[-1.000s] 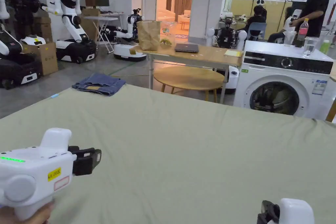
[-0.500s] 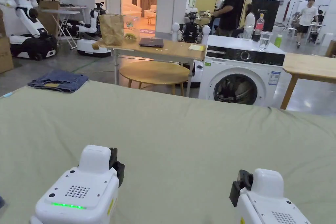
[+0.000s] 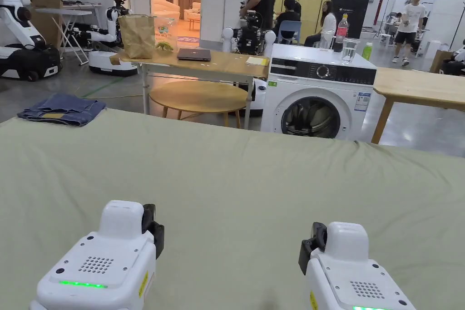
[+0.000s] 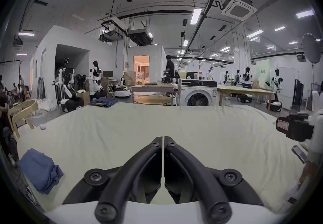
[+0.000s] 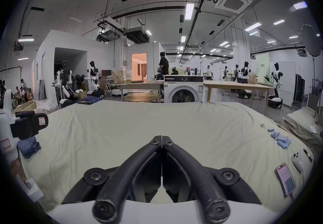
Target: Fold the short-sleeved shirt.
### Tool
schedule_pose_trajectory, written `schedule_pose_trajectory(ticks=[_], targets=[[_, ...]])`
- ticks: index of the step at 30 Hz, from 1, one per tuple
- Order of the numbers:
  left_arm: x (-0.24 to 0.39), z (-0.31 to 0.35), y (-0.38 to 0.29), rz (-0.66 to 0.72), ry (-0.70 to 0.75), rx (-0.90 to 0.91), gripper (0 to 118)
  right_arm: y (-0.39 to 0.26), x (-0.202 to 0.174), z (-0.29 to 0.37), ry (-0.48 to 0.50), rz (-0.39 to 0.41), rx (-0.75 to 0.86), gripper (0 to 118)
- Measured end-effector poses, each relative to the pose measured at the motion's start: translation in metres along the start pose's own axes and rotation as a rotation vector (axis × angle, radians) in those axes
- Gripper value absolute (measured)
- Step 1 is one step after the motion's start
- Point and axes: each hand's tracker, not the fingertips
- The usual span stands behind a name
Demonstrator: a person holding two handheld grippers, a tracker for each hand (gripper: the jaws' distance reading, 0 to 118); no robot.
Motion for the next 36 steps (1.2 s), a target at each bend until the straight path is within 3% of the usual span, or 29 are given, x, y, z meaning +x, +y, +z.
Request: schedule_pose_trajectory(ticks=[20, 21, 22, 23, 25, 26, 28, 30, 32, 36], targets=[[-0.01, 0.018, 0.006, -0.019, 0.008, 0.019, 0, -0.001, -0.003, 0.018, -0.025, 0.011, 0.073, 0], [-0.014, 0.019, 0.005, -0.011, 0.009, 0.018, 1, -0.002, -0.003, 0.019, -0.028, 0.013, 0.077, 0], [-0.016, 0.02, 0.006, -0.011, 0.009, 0.021, 14, -0.002, -0.003, 0.018, -0.033, 0.013, 0.077, 2], [-0.017, 0.02, 0.007, -0.005, 0.022, 0.013, 32, -0.001, -0.004, 0.017, -0.041, 0.013, 0.073, 19], [-0.022, 0.021, 0.008, 0.002, 0.023, 0.014, 47, 0.001, -0.003, 0.012, -0.036, 0.002, 0.051, 59], [-0.023, 0.021, 0.008, 0.003, 0.027, 0.014, 57, 0.001, -0.002, 0.011, -0.035, -0.007, 0.048, 68], [-0.025, 0.02, 0.009, 0.007, 0.058, 0.014, 73, 0.003, -0.003, 0.011, -0.056, -0.006, 0.049, 70], [-0.028, 0.018, 0.009, 0.017, 0.067, 0.02, 85, 0.004, -0.005, 0.011, -0.079, 0.008, 0.045, 89], [-0.03, 0.017, 0.008, 0.037, 0.063, 0.023, 91, 0.004, -0.005, 0.011, -0.082, 0.01, 0.044, 106], [-0.031, 0.014, 0.007, 0.046, 0.056, 0.012, 91, 0.005, -0.007, 0.013, -0.08, 0.039, 0.063, 106]])
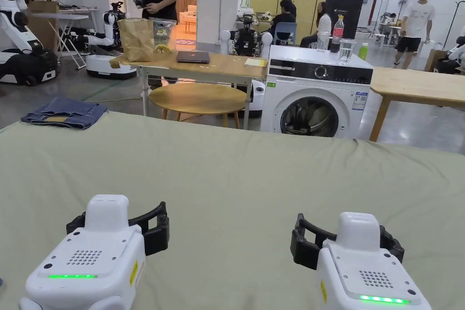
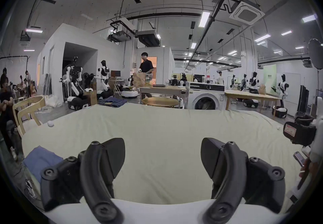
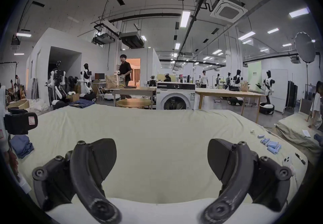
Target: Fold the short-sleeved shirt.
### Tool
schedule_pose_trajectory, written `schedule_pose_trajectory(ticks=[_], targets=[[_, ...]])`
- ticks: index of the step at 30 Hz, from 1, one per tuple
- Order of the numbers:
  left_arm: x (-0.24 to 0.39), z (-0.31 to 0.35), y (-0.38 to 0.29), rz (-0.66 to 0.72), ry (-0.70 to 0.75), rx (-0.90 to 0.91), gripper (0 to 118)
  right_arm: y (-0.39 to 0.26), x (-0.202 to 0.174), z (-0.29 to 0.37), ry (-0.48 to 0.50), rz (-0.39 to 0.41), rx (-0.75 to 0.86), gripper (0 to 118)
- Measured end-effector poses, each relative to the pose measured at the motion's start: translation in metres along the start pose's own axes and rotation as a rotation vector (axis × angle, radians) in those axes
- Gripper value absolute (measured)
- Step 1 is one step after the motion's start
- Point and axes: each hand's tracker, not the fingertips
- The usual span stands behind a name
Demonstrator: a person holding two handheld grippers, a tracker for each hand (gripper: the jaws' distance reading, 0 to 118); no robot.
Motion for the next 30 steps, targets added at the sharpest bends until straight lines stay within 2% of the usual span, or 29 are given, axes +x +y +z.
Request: schedule_pose_trajectory(ticks=[3, 10, 14, 17, 22, 30], targets=[[0.001, -0.002, 0.001, -0.007, -0.022, -0.009, 90, 0.004, -0.001, -0.003, -0.001, 0.0, -0.005, 106], [0.003, -0.007, 0.007, 0.029, -0.055, 0.011, 91, 0.017, 0.009, -0.014, 0.065, -0.151, -0.02, 106], [0.011, -0.012, 0.01, -0.004, -0.009, 0.025, 90, 0.021, 0.006, -0.02, 0.035, -0.132, -0.035, 106], [0.014, -0.014, 0.012, -0.006, -0.02, 0.051, 90, 0.022, 0.008, -0.021, 0.084, -0.123, -0.028, 106], [0.023, -0.012, 0.019, -0.041, -0.07, 0.1, 90, 0.027, 0.013, -0.026, 0.107, -0.185, -0.035, 106], [0.027, -0.014, 0.026, -0.055, -0.058, 0.112, 91, 0.033, 0.015, -0.032, 0.089, -0.261, -0.073, 106]])
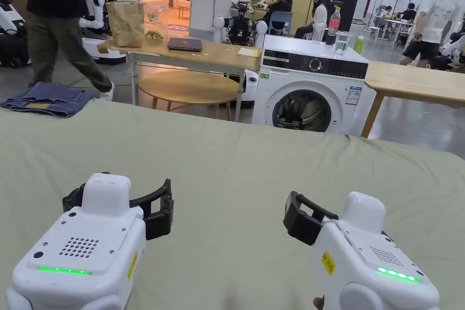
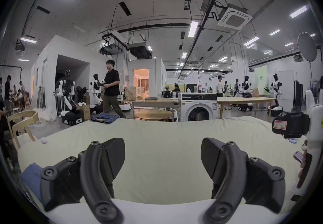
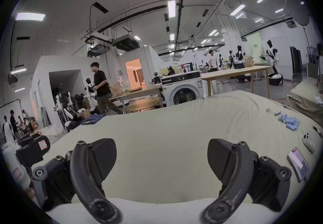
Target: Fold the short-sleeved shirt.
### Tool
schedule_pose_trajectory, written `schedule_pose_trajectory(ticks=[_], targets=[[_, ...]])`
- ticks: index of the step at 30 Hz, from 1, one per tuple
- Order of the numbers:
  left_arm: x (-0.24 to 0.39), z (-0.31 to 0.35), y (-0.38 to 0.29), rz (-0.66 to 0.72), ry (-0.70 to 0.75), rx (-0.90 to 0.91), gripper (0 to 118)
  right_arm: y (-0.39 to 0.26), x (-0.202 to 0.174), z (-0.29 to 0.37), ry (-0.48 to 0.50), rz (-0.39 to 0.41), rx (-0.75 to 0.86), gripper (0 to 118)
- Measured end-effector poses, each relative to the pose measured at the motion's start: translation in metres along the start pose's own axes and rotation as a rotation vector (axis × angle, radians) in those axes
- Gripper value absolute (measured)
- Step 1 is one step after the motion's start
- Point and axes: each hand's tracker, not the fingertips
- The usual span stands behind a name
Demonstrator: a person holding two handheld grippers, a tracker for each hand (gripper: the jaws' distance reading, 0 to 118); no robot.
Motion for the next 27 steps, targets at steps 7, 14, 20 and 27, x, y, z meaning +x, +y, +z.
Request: schedule_pose_trajectory(ticks=[7, 14, 20, 27], targets=[[-0.008, -0.002, -0.007, 0.039, 0.019, -0.022, 90, -0.003, -0.003, -0.003, -0.01, -0.028, -0.043, 106], [-0.009, -0.003, -0.013, 0.043, 0.021, -0.04, 90, -0.007, -0.017, -0.006, -0.105, 0.039, -0.063, 106], [-0.006, -0.003, -0.014, 0.01, 0.013, -0.049, 91, -0.016, -0.025, -0.002, -0.151, 0.047, -0.073, 106], [-0.006, -0.001, -0.018, -0.004, -0.007, -0.065, 91, -0.021, -0.025, -0.003, -0.193, 0.072, -0.097, 106]])
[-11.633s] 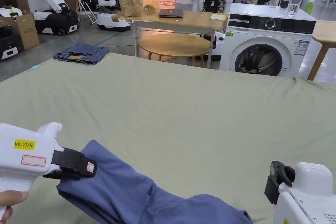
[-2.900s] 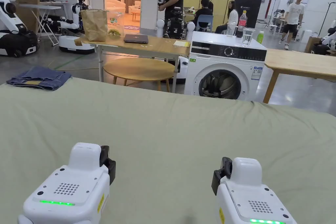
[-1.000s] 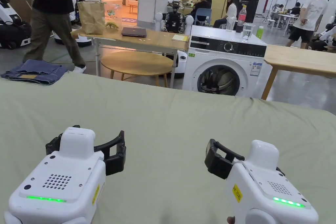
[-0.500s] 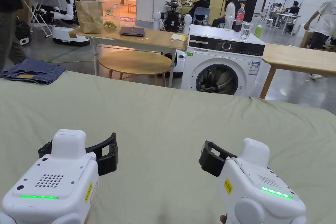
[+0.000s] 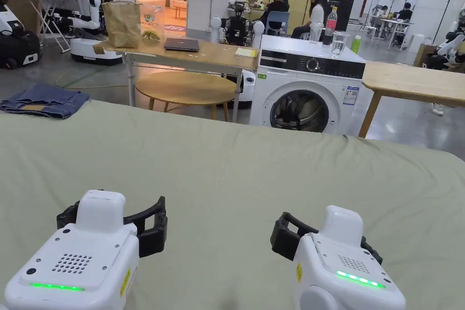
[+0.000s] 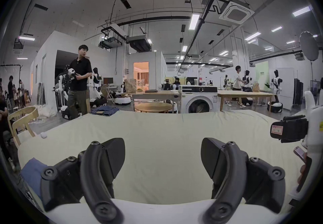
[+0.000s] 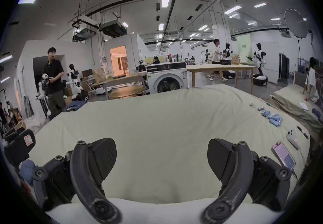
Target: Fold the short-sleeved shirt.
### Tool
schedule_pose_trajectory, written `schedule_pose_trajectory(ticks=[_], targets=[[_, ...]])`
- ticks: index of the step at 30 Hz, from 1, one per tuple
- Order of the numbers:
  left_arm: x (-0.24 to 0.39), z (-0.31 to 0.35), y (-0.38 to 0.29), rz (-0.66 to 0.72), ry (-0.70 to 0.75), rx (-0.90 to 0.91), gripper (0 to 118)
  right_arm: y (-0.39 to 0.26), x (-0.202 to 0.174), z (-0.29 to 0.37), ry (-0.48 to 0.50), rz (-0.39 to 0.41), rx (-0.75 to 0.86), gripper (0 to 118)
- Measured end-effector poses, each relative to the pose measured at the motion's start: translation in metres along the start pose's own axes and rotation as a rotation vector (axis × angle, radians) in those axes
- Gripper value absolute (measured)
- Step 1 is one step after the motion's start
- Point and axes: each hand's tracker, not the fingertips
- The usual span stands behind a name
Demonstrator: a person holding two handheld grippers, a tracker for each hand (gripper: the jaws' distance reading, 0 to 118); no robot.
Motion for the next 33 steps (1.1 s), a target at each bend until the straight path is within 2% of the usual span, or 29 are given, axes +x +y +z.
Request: schedule_pose_trajectory(ticks=[7, 17, 33], targets=[[-0.0023, 0.0041, -0.0017, 0.025, -0.007, -0.002, 90, 0.0001, 0.005, -0.0008, -0.017, -0.01, -0.007, 106], [-0.0031, 0.0048, 0.0, 0.03, -0.002, 0.008, 91, -0.001, 0.0016, -0.0011, -0.044, 0.036, 0.021, 106], [0.0009, -0.0023, -0.0004, 0.008, -0.017, 0.002, 90, 0.0016, 0.0041, -0.0084, -0.013, 0.068, 0.015, 106]])
